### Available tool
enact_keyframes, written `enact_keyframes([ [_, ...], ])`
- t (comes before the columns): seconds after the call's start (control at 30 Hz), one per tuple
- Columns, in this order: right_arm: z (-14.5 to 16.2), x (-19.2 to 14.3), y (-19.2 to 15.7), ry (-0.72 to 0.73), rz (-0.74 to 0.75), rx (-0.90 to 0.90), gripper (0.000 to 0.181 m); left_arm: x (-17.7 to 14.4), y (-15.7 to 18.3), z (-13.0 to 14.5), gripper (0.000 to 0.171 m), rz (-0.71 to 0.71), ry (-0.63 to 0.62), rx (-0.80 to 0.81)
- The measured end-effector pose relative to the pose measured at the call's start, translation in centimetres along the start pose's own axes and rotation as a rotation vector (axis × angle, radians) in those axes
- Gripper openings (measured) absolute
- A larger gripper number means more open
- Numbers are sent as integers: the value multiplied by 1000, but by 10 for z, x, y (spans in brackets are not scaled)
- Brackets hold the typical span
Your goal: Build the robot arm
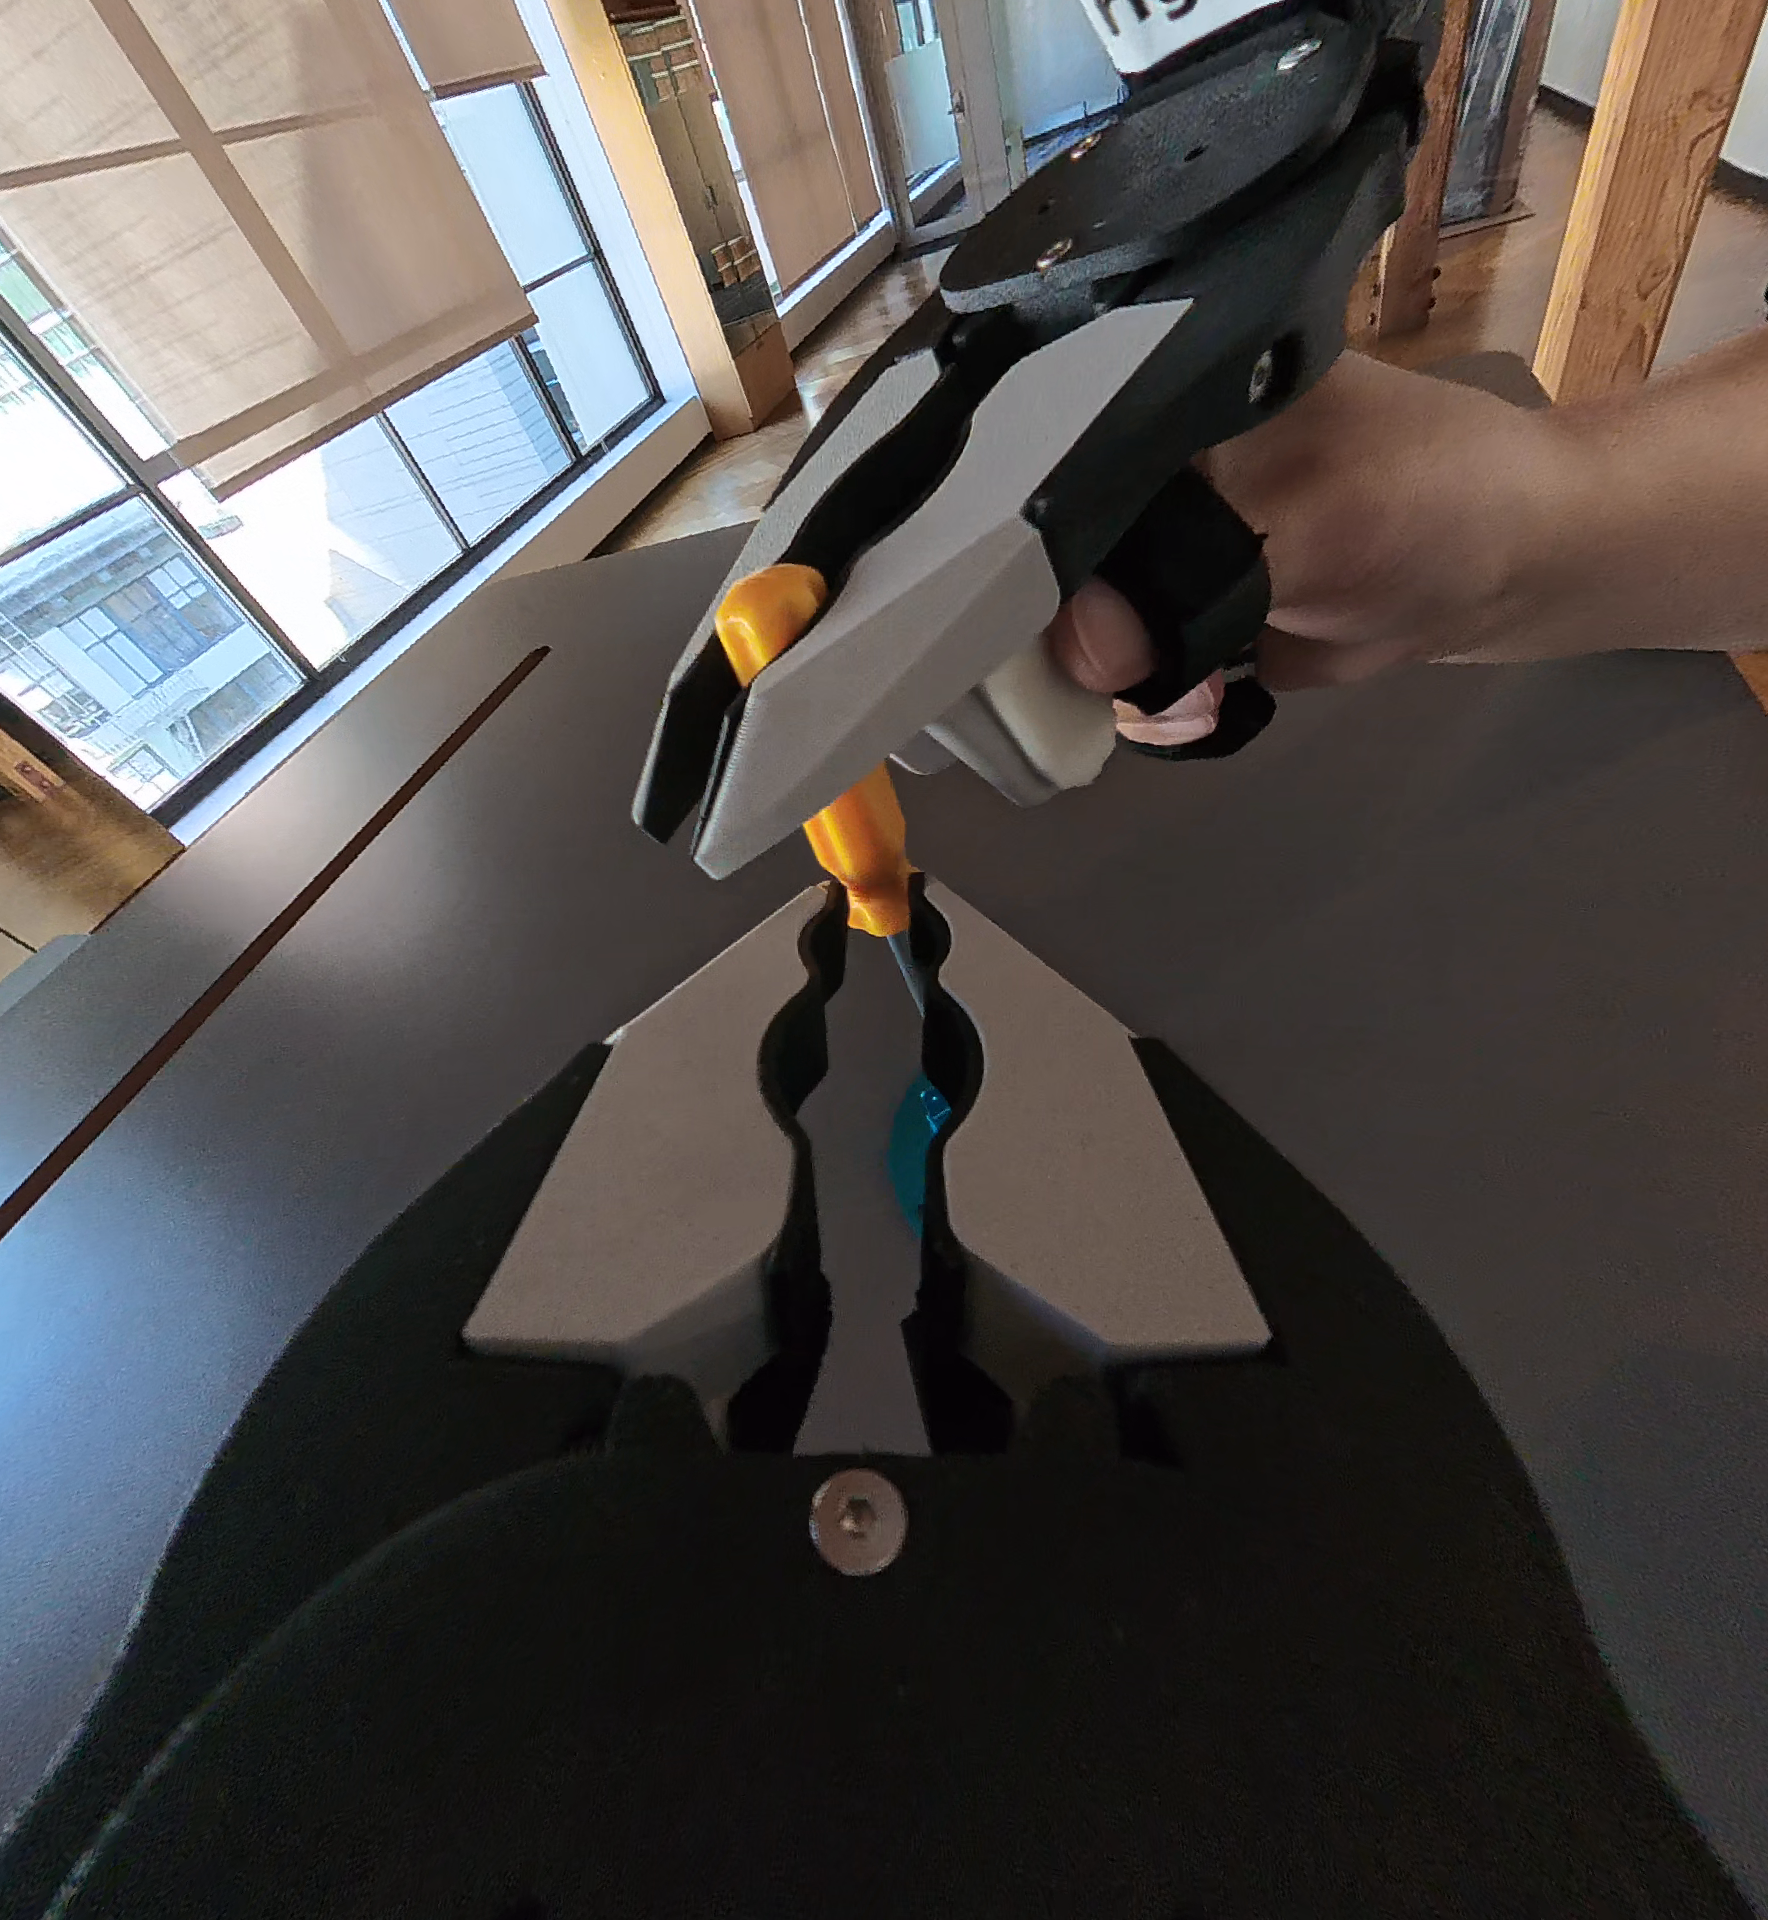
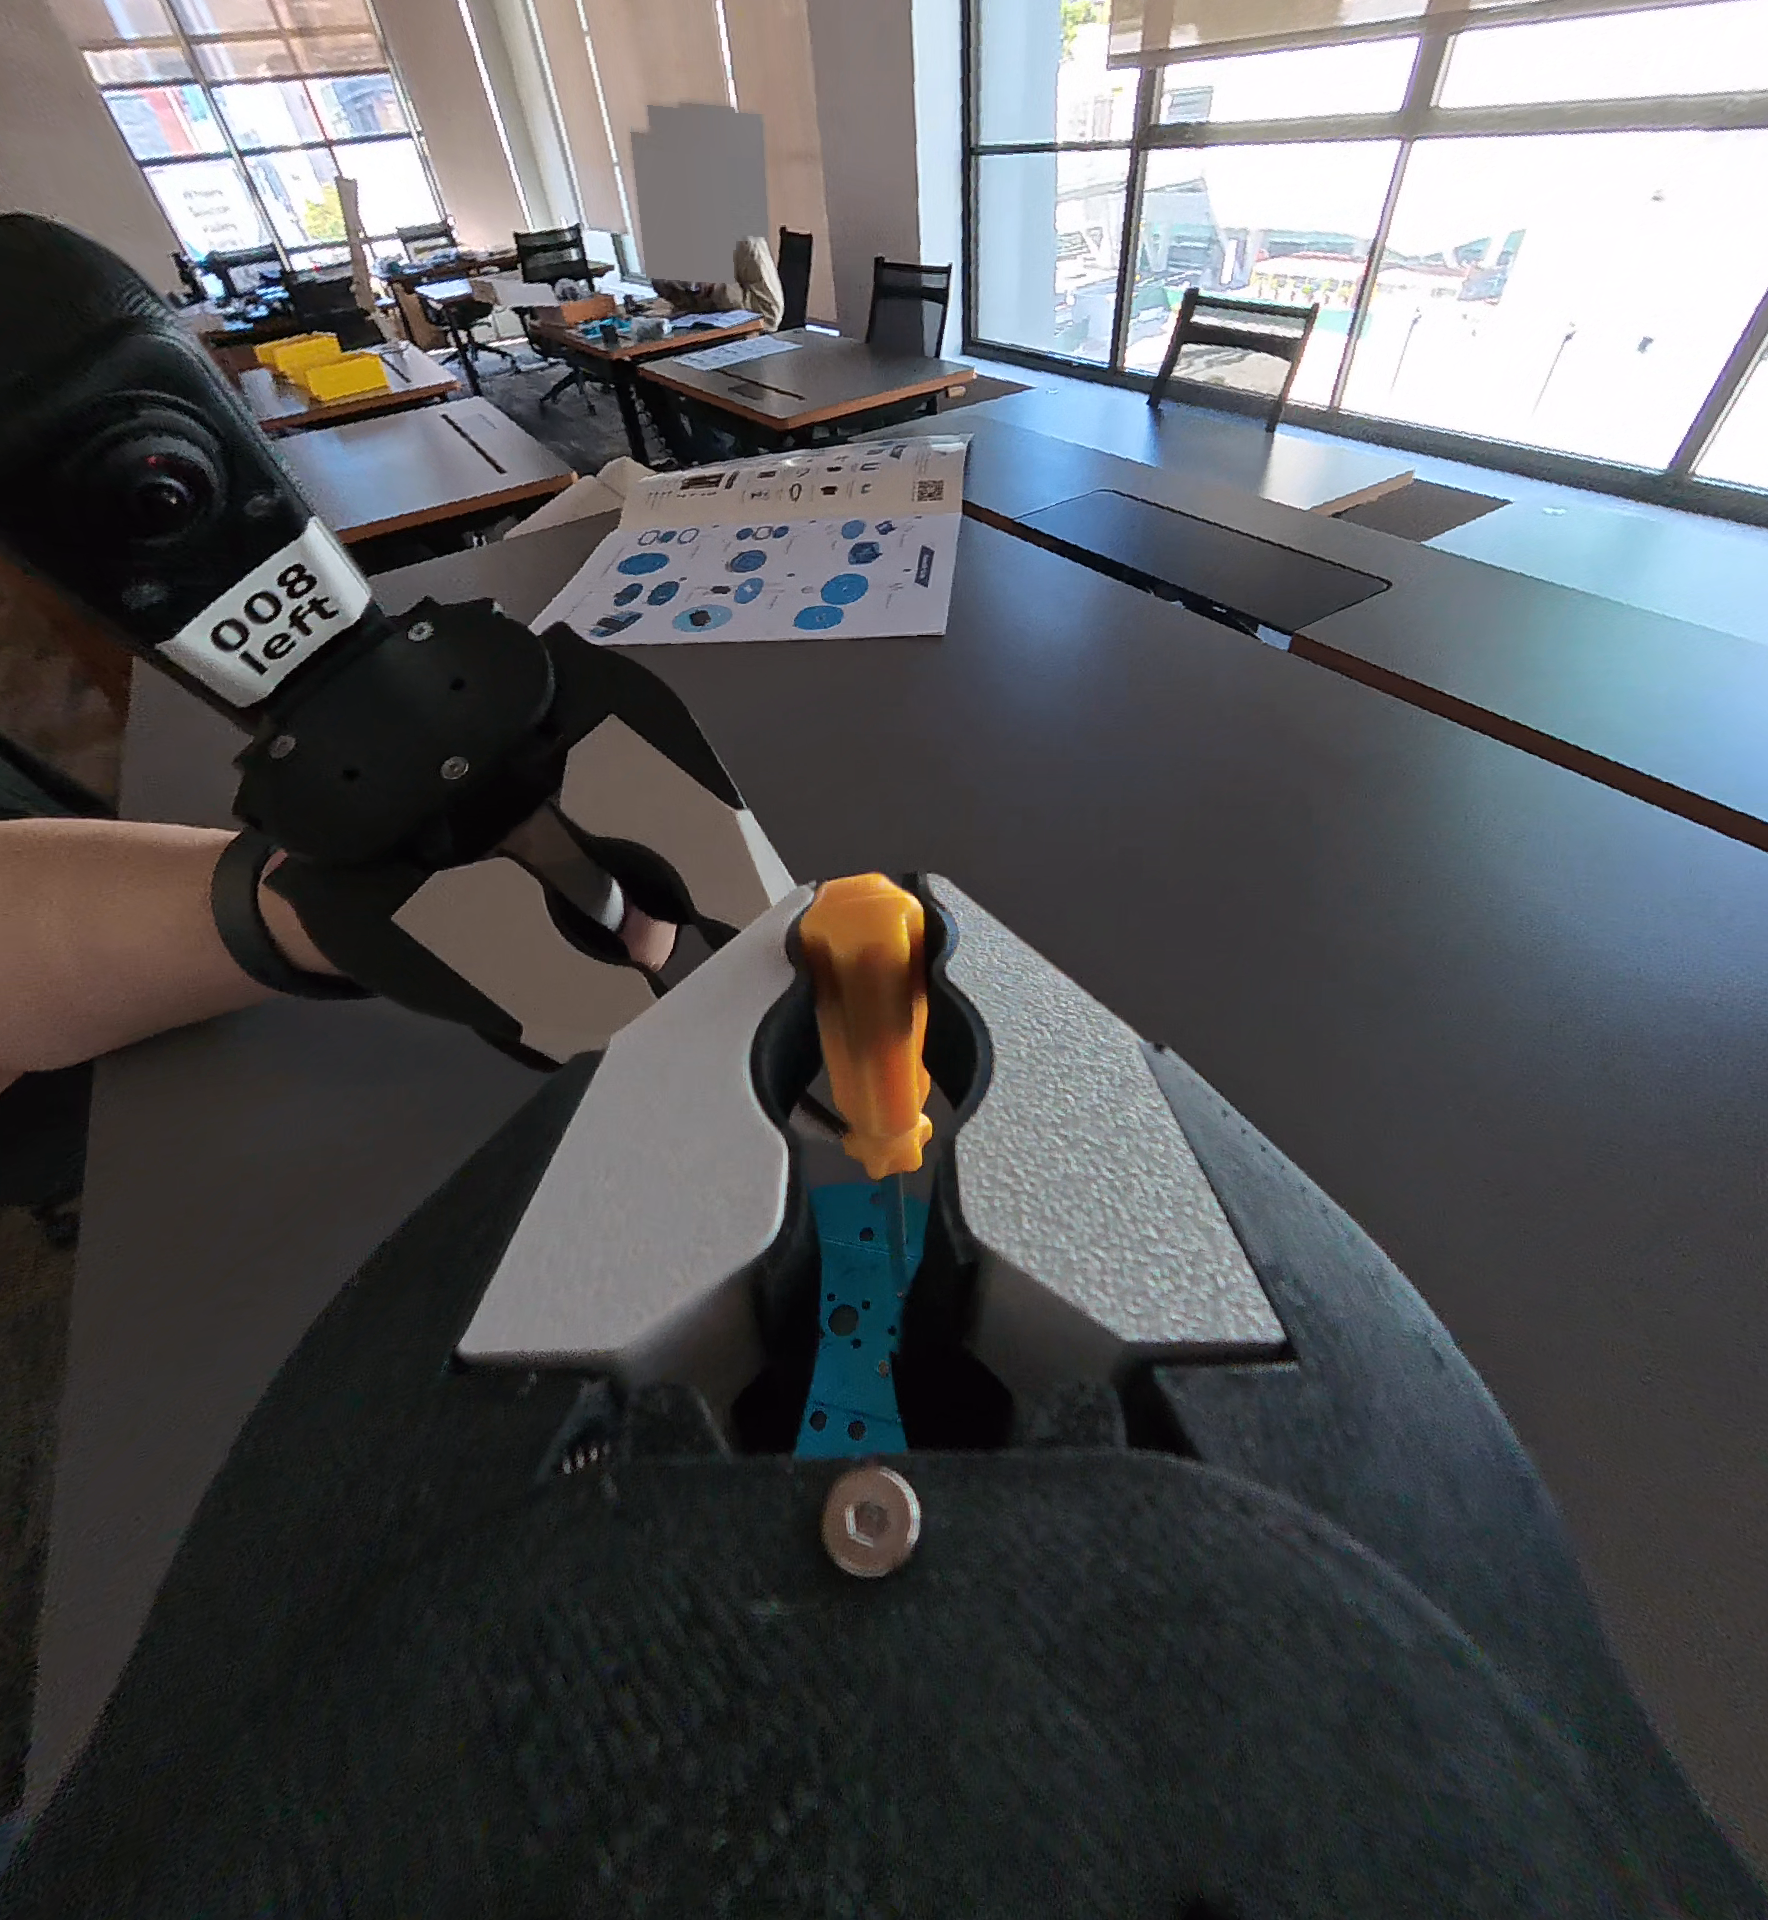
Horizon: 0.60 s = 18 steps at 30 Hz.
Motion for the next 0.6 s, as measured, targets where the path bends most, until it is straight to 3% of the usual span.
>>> enact_keyframes([
  [0.13, 2, 0, -6, 23, 51, 6, 13, 3, 0, 0, 18, -12, -11, -15],
  [0.3, 4, -1, -7, 60, 44, 20, 13, 4, 2, -1, 12, 4, -19, 4],
  [0.4, 3, 2, -4, 54, -77, -65, 14, 2, -1, -2, 12, 56, -29, -17],
  [0.47, 2, 5, -3, 18, -220, -85, 33, 3, -3, -2, 12, 76, -28, -22],
  [0.6, 4, 2, 2, -4, -318, -181, 29, 3, -1, -4, 12, 101, -33, 5],
])
Point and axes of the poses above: each gripper's, where its closed fingertips meet, x out along the fingers, z out of its underside, y = z × x across the jaws, the point moved 10 cm from there along -x, back along the fingers, and after that the axes turned 2 degrees about -y, right-handed, at the moved point
